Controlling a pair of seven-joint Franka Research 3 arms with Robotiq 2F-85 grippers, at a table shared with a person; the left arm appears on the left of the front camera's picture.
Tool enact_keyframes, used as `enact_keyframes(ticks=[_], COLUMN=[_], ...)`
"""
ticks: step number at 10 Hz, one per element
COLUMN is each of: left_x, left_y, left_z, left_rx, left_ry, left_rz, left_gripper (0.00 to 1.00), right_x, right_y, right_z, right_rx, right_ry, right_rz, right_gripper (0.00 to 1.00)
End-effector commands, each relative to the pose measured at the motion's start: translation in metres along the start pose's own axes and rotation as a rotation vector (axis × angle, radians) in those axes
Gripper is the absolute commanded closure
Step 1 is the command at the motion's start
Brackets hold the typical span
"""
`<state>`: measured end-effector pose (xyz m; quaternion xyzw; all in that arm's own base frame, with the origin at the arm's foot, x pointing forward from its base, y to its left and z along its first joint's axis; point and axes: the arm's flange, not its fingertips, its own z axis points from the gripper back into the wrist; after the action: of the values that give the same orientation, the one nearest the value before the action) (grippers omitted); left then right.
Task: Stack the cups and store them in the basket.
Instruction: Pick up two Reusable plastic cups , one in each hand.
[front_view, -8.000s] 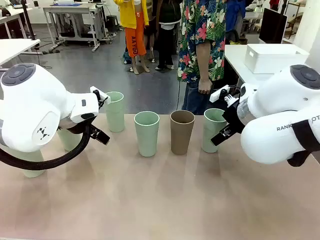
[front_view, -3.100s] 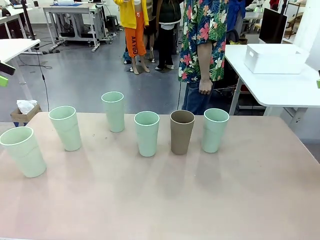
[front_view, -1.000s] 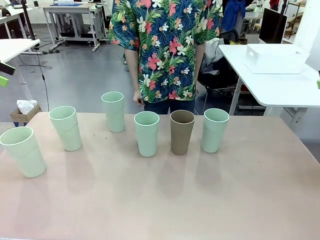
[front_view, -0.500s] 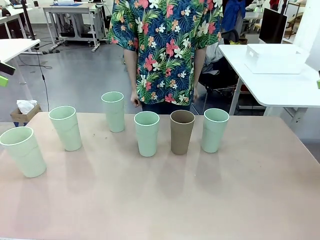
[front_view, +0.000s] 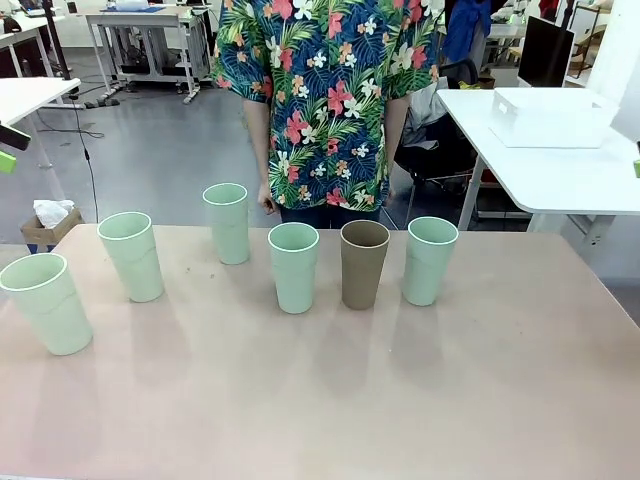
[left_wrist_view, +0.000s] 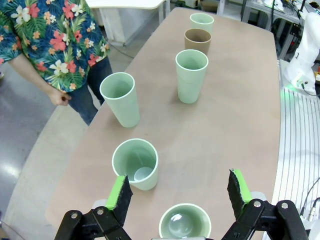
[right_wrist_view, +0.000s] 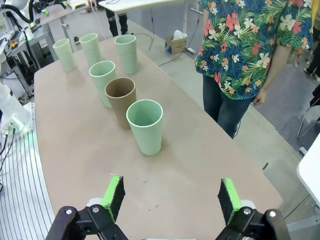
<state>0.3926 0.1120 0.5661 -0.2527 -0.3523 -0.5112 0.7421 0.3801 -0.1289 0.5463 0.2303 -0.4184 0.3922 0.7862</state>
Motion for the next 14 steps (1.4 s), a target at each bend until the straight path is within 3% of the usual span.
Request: enact_keyframes(ticks=[1,14], left_x=[0.0014,0.0014], left_y=[0.0009,0.0009], left_z=[0.0003,0.0003], left_rx=[-0.002,-0.002], left_ry=[-0.023,-0.023], left_rz=[-0.014,-0.014], left_gripper=[0.0,0.0], right_x=[0.0015,0.0015], right_y=[-0.0021,-0.0021], right_z=[-0.001,-0.001], right_rx=[0.003,0.003], right_ry=[-0.033,-0.033], right_rz=[0.023,0.023], right_gripper=[0.0,0.0])
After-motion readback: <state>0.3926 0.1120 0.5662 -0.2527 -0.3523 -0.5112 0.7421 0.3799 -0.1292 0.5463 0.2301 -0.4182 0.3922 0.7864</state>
